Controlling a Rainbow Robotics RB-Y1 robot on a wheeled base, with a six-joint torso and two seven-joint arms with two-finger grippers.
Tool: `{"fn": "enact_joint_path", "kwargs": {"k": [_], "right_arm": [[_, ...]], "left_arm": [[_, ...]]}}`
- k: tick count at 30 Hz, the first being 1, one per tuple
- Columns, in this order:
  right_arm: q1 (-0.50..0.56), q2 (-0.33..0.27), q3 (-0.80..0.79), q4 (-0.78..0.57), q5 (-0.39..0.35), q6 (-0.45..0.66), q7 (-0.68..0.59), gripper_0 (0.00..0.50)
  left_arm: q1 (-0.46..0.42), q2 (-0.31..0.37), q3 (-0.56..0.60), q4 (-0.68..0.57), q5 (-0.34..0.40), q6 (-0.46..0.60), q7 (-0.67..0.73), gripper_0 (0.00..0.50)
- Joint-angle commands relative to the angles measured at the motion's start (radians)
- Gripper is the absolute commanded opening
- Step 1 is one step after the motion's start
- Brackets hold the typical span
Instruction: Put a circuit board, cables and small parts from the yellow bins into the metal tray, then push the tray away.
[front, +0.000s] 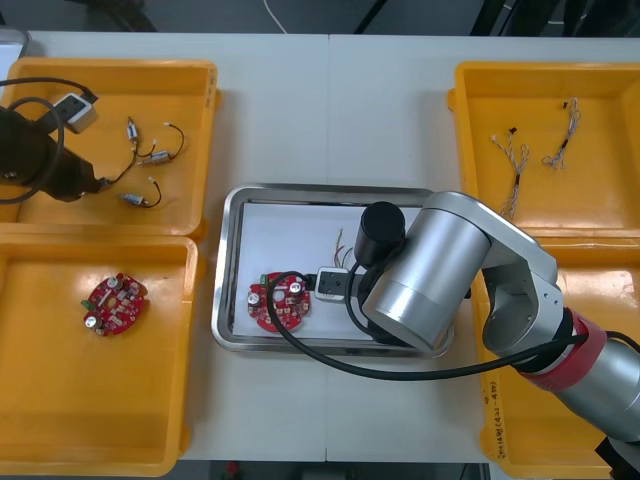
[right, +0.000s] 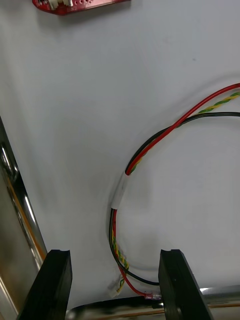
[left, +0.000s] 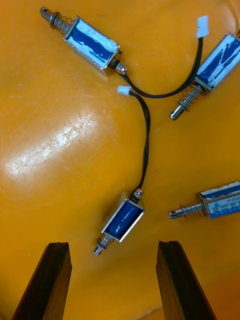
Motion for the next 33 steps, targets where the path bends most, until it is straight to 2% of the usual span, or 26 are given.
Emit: {"fn": "enact_joint_path", "kwargs": {"k": [1, 6, 10, 17, 27, 33], "right_arm": [[0.008, 0.022, -0.022, -0.058, 0.003, 0.03, 0.027, 0.5], [0.008, 0.026, -0.052, -0.095, 0.005, 0.08, 0.027, 0.5], [0.008, 0.052, -0.11, -0.119, -0.002, 0.144, 0.033, 0.5], [0.008, 0.079, -0.191, -0.2, -0.014, 0.144, 0.029, 0.5], [0.008, 0.052, -0.292, -0.32, -0.002, 0.144, 0.027, 0.5], [0.002, -0.014, -0.378, -0.377, -0.029, 0.144, 0.022, 0.5]], "left_arm": [[-0.044, 0.021, -0.017, 0.018, 0.008, -0.038, -0.04, 0.5], [-0.044, 0.021, -0.046, 0.047, 0.01, -0.099, -0.041, 0.5], [-0.052, 0.008, -0.06, 0.075, 0.008, -0.137, -0.041, 0.5], [-0.061, -0.017, -0.063, 0.112, -0.003, -0.17, -0.048, 0.5], [-0.061, -0.032, -0.081, 0.132, 0.005, -0.191, -0.048, 0.5], [-0.059, -0.031, -0.09, 0.135, 0.011, -0.193, -0.041, 0.5]]}}
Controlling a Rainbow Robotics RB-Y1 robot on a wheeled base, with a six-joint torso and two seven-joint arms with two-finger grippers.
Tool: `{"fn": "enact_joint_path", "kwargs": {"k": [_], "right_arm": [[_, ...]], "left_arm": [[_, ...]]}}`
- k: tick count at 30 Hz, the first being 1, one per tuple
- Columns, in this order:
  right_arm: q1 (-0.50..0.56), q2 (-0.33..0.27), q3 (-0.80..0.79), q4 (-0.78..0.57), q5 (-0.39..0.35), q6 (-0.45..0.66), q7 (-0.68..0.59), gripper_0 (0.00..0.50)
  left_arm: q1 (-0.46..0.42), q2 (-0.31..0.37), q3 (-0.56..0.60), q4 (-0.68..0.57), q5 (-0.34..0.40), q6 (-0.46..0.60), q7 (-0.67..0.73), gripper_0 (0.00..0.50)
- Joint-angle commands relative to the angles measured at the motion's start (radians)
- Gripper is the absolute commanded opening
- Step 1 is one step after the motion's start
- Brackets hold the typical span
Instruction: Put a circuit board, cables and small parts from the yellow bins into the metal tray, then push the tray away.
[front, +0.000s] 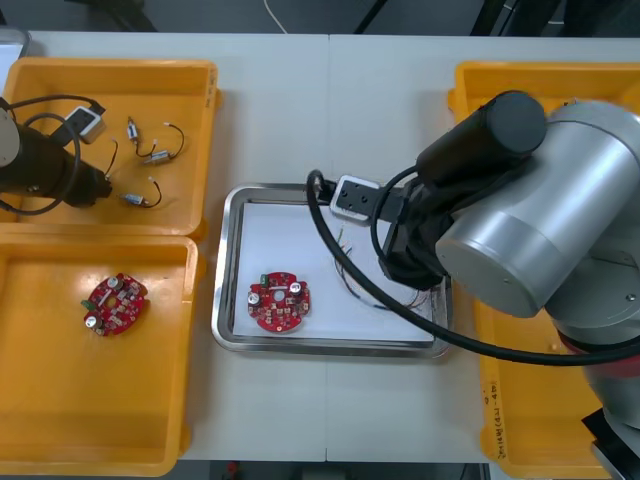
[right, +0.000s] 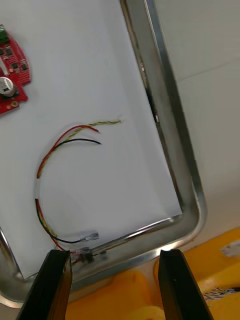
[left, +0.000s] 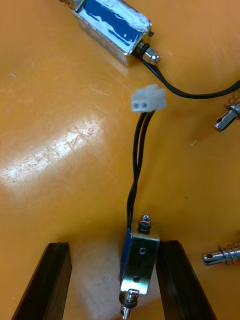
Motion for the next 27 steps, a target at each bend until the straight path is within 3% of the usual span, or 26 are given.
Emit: {"fn": "enact_joint_path", "kwargs": {"k": [1, 6, 7, 9, 10, 18, 27], "right_arm": [[0.001, -0.077, -0.087, -0.075, -0.031, 0.004, 0.021, 0.5], [0.003, -0.123, -0.161, -0.081, -0.076, 0.004, 0.014, 0.5], [0.003, -0.138, -0.205, -0.081, -0.097, 0.004, 0.01, 0.5], [0.003, -0.15, -0.262, -0.068, -0.136, 0.004, 0.002, 0.5], [0.001, -0.153, -0.285, -0.058, -0.151, 0.004, -0.002, 0.5], [-0.02, -0.175, -0.475, 0.067, -0.271, 0.004, -0.035, 0.5], [-0.074, -0.198, -0.536, 0.193, -0.272, 0.004, -0.202, 0.5]], "left_arm": [[-0.046, -0.011, -0.017, 0.002, 0.009, -0.014, -0.04, 0.5], [-0.044, -0.015, -0.017, 0.002, 0.01, -0.012, -0.04, 0.5], [-0.044, -0.015, -0.017, 0.002, 0.01, -0.012, -0.04, 0.431], [-0.043, -0.015, -0.017, 0.002, 0.01, -0.012, -0.04, 0.099], [-0.043, -0.015, -0.017, 0.002, 0.01, -0.012, -0.04, 0.004], [-0.041, -0.014, -0.015, 0.002, 0.007, -0.004, -0.035, 0.0], [-0.043, 0.002, 0.074, -0.011, 0.006, 0.092, -0.028, 0.001]]}}
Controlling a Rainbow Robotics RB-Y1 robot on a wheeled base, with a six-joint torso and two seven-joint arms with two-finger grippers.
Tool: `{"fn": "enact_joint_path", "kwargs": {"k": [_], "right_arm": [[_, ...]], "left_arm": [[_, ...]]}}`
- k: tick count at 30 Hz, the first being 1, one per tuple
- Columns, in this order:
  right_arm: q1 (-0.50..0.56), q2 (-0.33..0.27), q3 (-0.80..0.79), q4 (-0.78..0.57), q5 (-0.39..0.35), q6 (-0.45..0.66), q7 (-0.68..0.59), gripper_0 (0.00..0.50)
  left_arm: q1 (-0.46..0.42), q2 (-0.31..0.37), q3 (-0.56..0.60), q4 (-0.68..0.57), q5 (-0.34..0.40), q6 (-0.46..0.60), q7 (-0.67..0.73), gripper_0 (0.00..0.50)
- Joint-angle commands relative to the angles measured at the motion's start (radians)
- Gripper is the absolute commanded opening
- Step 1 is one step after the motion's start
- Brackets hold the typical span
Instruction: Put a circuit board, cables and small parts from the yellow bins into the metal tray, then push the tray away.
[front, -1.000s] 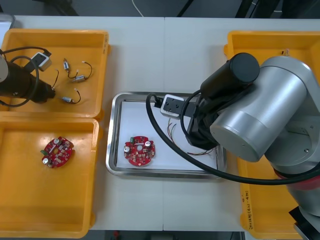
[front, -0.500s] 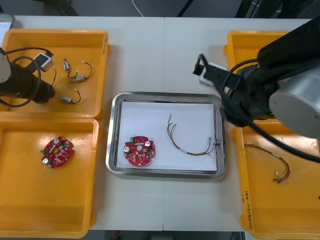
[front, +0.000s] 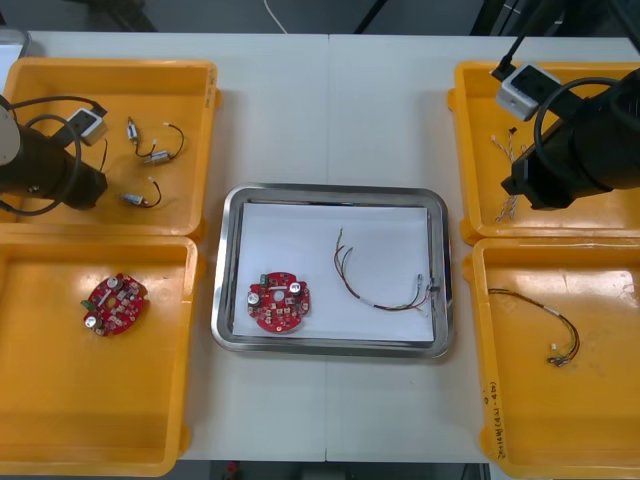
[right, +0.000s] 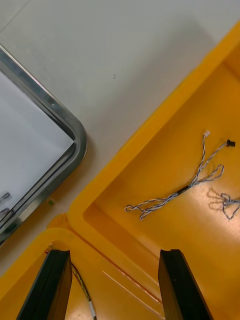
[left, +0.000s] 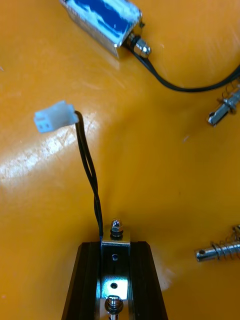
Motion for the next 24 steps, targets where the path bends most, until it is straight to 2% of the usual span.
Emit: {"fn": "enact_joint_path", "kwargs": {"k": [1, 7, 12, 15, 24], "right_arm": [[-0.07, -0.039, -0.028, 0.046, 0.019, 0.003, -0.11, 0.5], [-0.106, -0.042, -0.037, 0.109, 0.102, 0.003, -0.188, 0.5], [-0.159, -0.043, -0.051, 0.213, 0.18, 0.003, -0.205, 0.5], [-0.19, -0.045, -0.063, 0.27, 0.203, 0.003, -0.211, 0.5], [-0.244, -0.066, -0.147, 0.424, 0.235, 0.003, -0.225, 0.5]], "left_arm": [[-0.038, 0.004, 0.082, -0.018, 0.002, 0.074, -0.025, 0.001], [-0.038, 0.014, 0.151, -0.061, -0.018, 0.165, -0.002, 0.001], [-0.038, 0.014, 0.199, -0.119, -0.087, 0.261, 0.029, 0.001], [-0.038, 0.012, 0.215, -0.147, -0.108, 0.303, 0.049, 0.001], [-0.038, -0.008, 0.218, -0.316, -0.125, 0.458, 0.27, 0.001]]}}
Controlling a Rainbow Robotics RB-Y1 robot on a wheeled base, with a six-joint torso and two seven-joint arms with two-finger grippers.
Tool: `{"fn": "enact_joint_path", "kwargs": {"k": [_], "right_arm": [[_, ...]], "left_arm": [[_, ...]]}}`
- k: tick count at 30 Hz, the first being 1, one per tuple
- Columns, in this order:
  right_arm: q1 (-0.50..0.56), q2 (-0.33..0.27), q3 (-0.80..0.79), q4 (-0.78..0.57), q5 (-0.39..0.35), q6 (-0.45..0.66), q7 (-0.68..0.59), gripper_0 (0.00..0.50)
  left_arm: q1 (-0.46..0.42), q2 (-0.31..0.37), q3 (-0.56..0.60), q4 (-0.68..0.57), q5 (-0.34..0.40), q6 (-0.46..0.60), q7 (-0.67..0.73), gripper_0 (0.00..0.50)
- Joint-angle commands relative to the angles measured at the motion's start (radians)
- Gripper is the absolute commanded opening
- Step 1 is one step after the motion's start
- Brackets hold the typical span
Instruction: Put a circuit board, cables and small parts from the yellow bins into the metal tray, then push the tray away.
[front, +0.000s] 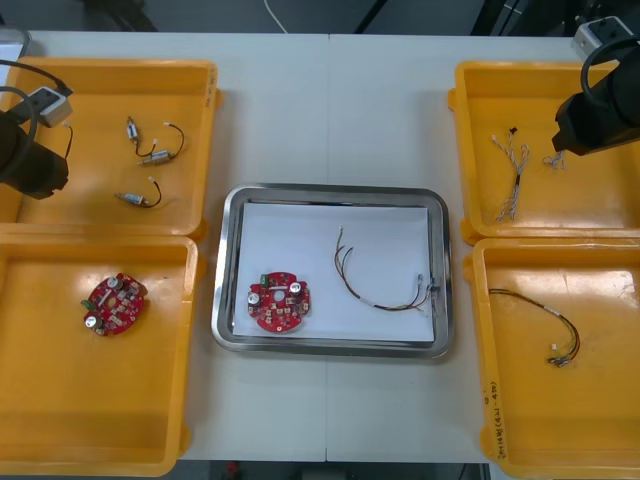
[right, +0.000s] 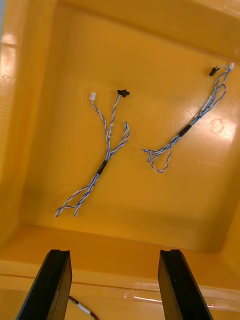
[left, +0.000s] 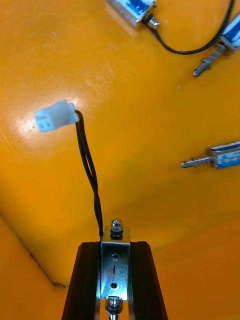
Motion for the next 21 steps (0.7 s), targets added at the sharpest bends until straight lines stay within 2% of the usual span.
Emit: {"fn": "enact_joint_path", "kwargs": {"k": [1, 14, 21], "right_arm": [[-0.064, -0.056, -0.072, 0.057, 0.022, 0.003, -0.027, 0.5], [-0.208, -0.073, -0.106, 0.374, 0.15, 0.003, -0.061, 0.5], [-0.245, -0.074, -0.111, 0.474, 0.191, 0.003, -0.076, 0.5]], "left_arm": [[-0.037, -0.009, 0.026, -0.123, -0.016, 0.081, 0.244, 0.001], [-0.037, -0.111, 0.026, -0.381, -0.026, 0.285, 0.498, 0.003], [-0.037, -0.161, -0.017, -0.488, -0.045, 0.342, 0.606, 0.003]]}}
